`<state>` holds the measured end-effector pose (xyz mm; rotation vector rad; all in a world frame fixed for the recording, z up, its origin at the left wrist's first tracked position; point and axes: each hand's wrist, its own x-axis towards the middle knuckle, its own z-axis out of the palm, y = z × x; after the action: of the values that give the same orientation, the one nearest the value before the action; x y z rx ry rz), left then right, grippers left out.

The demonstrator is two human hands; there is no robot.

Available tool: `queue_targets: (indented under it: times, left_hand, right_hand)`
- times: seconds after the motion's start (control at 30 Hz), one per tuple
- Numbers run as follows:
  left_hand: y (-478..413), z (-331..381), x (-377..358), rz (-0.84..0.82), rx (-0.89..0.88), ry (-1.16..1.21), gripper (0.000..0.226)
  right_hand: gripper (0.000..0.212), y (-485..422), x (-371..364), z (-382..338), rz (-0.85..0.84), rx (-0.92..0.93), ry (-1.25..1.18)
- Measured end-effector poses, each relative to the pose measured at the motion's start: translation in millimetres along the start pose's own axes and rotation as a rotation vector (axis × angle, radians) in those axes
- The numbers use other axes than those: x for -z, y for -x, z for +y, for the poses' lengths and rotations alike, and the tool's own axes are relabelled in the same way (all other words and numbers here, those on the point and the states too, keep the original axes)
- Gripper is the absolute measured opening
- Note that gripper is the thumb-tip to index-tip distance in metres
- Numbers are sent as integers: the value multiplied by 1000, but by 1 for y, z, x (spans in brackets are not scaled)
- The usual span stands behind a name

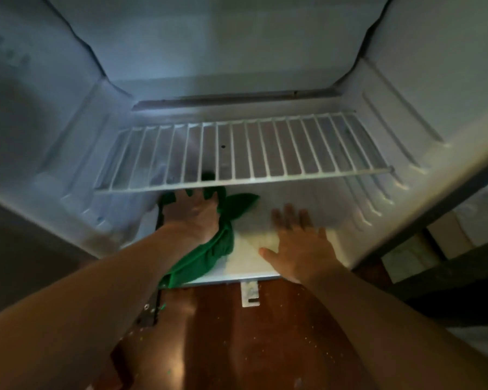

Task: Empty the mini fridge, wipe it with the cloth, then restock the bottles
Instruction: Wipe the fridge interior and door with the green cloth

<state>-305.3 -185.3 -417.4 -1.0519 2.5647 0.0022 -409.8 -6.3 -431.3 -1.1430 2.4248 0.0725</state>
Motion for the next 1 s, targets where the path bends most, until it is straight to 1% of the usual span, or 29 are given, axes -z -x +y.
queue_targets:
  times: [0.03, 0.07, 0.1, 0.17, 0.2, 0.27, 0.33, 0.4, 0.5, 0.6, 0.73, 0.83, 0.93, 1.0]
  left_hand:
    - [-16, -5, -3, 15, -2, 37, 56]
    - [-37, -10, -11, 40, -19, 90, 69]
    - [-65, -19, -31, 86, -62, 133, 74]
    - [-86, -23, -44, 126, -80, 175, 61]
    - [-72, -18, -31, 111, -48, 166, 55]
    - [-29, -4, -2, 152, -6, 89, 45]
    - [4, 5, 7, 65, 10, 14, 52]
    - [41, 7, 7, -15, -17, -70, 56]
    - [84, 7, -5, -45, -59, -108, 56]
    - [109, 14, -14, -27, -58, -173, 55]
    - [102, 17, -13, 52, -99, -298, 54]
    - [84, 12, -16, 139, -78, -225, 54]
    - [67, 11, -13, 115, -31, -176, 54]
    - [53, 14, -6, 132, -6, -177, 52]
  right_hand:
    - [85, -1, 0, 0, -6, -4, 2]
    - [84, -1, 0, 0, -12, -6, 3]
    - [84, -2, 0, 1, -17, -7, 3]
    - [84, -2, 2, 3, -28, -6, 10]
    - [84, -2, 2, 3, -31, -3, 12]
    - [85, -2, 1, 3, -21, -1, 7]
    - [87, -4, 2, 3, -16, -9, 0]
    - [89, -6, 5, 1, -51, -12, 10]
    - [91, -7, 9, -1, -58, -18, 15]
    - [92, -3, 10, -1, -56, -11, 17]
    - [93, -2, 11, -1, -50, -13, 6]
    - [90, -1, 8, -2, -46, -15, 11]
    - [88, -1, 6, -1, -29, -2, 16]
    - [87, 0, 5, 0, -33, 7, 18]
